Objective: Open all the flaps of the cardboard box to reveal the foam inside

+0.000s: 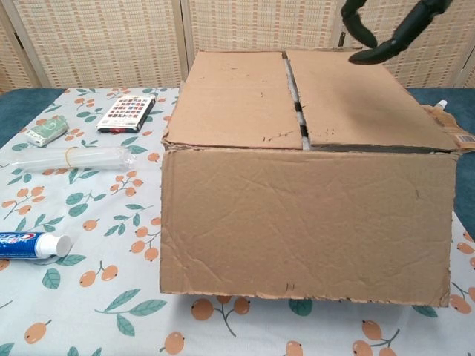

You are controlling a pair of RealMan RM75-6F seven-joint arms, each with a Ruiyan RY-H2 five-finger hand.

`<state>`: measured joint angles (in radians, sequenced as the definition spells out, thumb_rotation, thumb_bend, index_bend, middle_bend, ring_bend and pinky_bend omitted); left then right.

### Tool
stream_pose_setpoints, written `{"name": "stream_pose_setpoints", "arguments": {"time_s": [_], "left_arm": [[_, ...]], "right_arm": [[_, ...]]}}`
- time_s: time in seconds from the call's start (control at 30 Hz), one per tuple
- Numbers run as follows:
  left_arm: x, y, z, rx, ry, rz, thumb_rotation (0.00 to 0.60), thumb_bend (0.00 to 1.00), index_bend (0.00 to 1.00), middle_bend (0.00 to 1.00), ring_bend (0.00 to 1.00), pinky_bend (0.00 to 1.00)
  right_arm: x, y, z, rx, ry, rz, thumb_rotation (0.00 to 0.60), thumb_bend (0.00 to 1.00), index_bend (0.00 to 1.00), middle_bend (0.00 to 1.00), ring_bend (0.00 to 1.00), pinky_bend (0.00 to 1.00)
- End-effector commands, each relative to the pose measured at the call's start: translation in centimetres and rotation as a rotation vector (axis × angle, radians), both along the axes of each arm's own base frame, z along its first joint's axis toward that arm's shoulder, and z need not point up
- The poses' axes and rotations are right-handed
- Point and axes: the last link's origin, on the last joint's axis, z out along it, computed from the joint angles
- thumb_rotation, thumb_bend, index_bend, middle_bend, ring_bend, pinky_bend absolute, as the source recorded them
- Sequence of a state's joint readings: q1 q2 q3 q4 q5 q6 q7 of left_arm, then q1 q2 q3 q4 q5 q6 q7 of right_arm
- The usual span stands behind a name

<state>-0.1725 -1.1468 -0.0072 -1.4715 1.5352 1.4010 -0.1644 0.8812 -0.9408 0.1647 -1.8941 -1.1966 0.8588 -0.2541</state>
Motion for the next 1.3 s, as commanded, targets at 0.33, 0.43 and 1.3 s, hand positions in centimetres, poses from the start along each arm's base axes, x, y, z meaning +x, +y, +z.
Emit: {"name": "stream_pose_setpoints", "arguments": {"time_s": [0.33, 0.43, 1.3], "left_arm": [[-0.4, 0.3, 0.4, 0.003, -0.016, 0.011, 0.6, 0.56, 0.0, 0.0, 0.0, 0.0], [-0.5, 0.3, 0.4, 0.001, -0.018, 0.012, 0.6, 0.56, 0.0, 0.0, 0.0, 0.0], [-0.7, 0.3, 0.9, 0.004, -0.064, 0.006, 0.6, 0.56, 0.0, 0.0, 0.0, 0.0]], "right_arm": [[1.4, -3.0, -2.7, -0.015, 0.023, 0.042, 0.191, 0.28, 0.68, 0.05, 0.0, 0.0], [1.2, -3.5, -3.1, -0.027, 0.04, 0.045, 0.151, 0.27, 0.68, 0.04, 0.0, 0.0], [2.1, -4.8, -8.3, 0.041, 0.081, 0.09, 0.142, 0.27, 0.53, 0.0, 0.0, 0.0]]}}
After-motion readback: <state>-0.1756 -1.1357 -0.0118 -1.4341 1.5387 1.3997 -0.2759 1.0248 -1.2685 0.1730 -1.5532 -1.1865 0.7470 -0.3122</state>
